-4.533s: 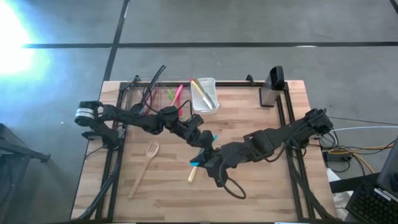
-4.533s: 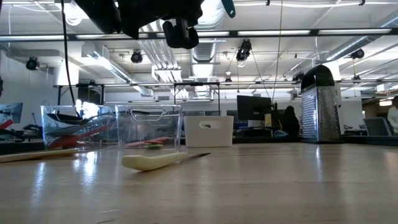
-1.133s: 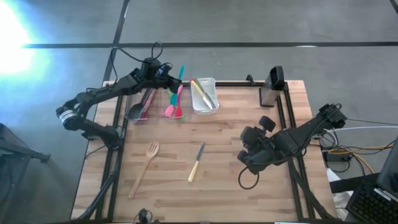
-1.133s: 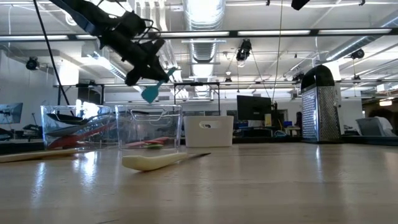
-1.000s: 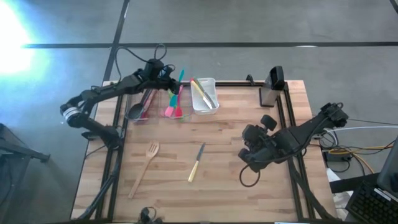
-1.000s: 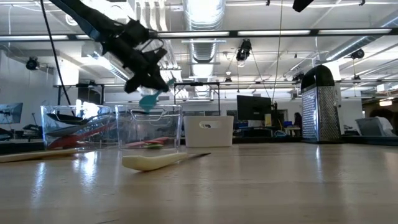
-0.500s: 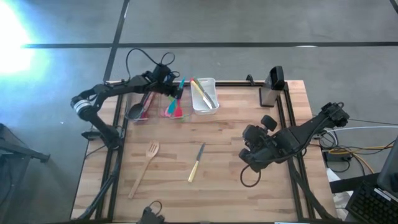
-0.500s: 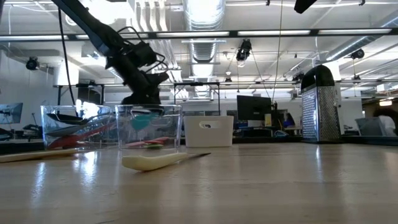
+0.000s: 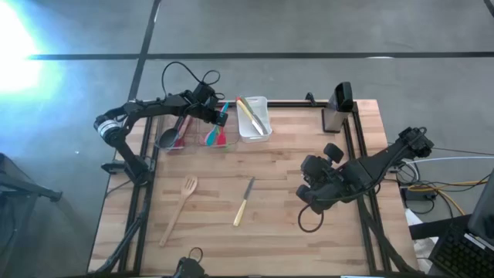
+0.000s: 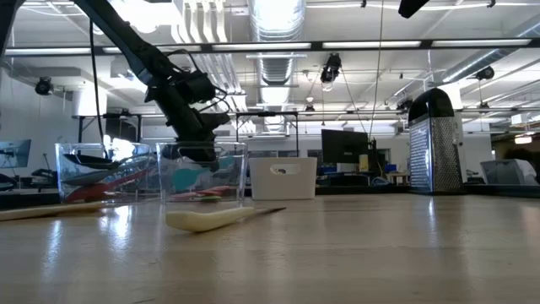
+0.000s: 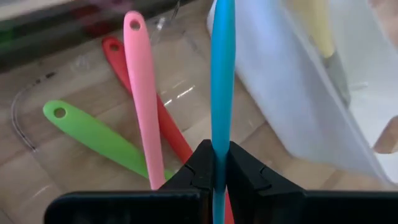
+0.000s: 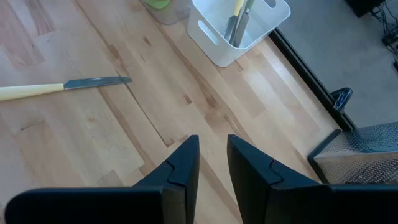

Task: Pick & Place Kitchen Items
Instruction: Put the blue spatula into the right transparent bin

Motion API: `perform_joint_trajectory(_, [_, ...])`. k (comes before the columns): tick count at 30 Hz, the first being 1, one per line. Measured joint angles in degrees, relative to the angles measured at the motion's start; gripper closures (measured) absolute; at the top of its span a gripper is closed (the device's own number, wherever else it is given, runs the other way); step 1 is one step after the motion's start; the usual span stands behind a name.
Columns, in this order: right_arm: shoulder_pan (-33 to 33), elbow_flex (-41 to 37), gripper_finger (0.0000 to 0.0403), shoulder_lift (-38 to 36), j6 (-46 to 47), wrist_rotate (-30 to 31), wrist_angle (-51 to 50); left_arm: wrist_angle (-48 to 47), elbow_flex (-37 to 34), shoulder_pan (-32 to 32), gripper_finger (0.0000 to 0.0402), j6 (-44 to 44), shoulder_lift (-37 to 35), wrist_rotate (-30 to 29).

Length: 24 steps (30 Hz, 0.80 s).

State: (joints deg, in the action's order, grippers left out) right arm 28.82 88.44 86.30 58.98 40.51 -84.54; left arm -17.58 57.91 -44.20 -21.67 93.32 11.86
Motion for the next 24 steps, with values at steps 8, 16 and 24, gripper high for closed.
perform_joint_trajectory(8, [0.0,0.0,0.0323,0.0,0.0,0.0,0.1,-2.1,4.0,0.0,0.0378,0.3,3.6,0.5])
perform_joint_trajectory(16, [0.0,-0.2,0.0326,0.0,0.0,0.0,0.0,-7.3,8.8,0.0,0.0377,0.6,6.5,0.2])
perform_joint_trajectory(24, [0.0,-0.7,0.0327,0.0,0.0,0.0,0.0,-9.0,9.1,0.0,0.0342,1.2,6.7,0.2])
